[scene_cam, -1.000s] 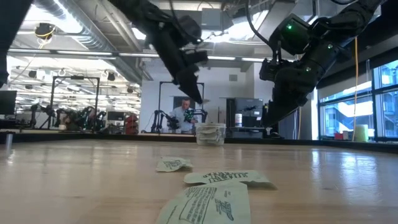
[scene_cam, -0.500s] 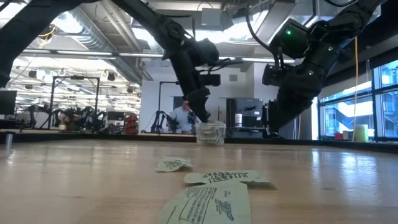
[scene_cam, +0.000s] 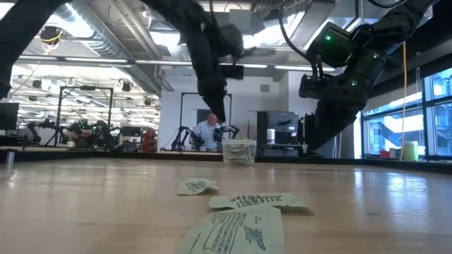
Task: Pick and place items into bin
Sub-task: Put the light green stevia packet into the transparent bin
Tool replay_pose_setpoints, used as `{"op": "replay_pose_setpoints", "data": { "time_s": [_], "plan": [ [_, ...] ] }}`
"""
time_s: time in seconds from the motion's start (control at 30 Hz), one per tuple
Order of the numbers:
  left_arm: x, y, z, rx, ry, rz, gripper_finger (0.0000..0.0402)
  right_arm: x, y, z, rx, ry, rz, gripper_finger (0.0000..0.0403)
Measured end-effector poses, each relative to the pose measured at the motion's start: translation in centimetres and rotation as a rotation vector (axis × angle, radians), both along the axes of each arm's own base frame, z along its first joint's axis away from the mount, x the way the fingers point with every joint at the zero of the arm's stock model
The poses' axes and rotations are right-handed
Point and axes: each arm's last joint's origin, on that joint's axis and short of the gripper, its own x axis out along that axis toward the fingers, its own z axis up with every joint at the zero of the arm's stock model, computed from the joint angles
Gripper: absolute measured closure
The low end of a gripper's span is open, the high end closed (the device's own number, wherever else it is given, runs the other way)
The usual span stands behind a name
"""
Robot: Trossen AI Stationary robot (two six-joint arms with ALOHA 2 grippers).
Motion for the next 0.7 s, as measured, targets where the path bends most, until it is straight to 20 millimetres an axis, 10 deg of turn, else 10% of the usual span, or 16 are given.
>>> {"op": "replay_pose_setpoints", "data": {
  "time_s": [0.27, 0.7],
  "plan": [
    [0.5, -9.7, -0.4, -0.13, 0.143, -0.461, 0.0305, -0.1, 0.0, 0.0, 0.001, 0.008, 0.0, 0.0344],
    [0.5, -21.9, -4.8, -0.052, 0.07, -0.722, 0.0292, -0.1, 0.0, 0.0, 0.003, 0.008, -0.003, 0.0344]
  ]
}}
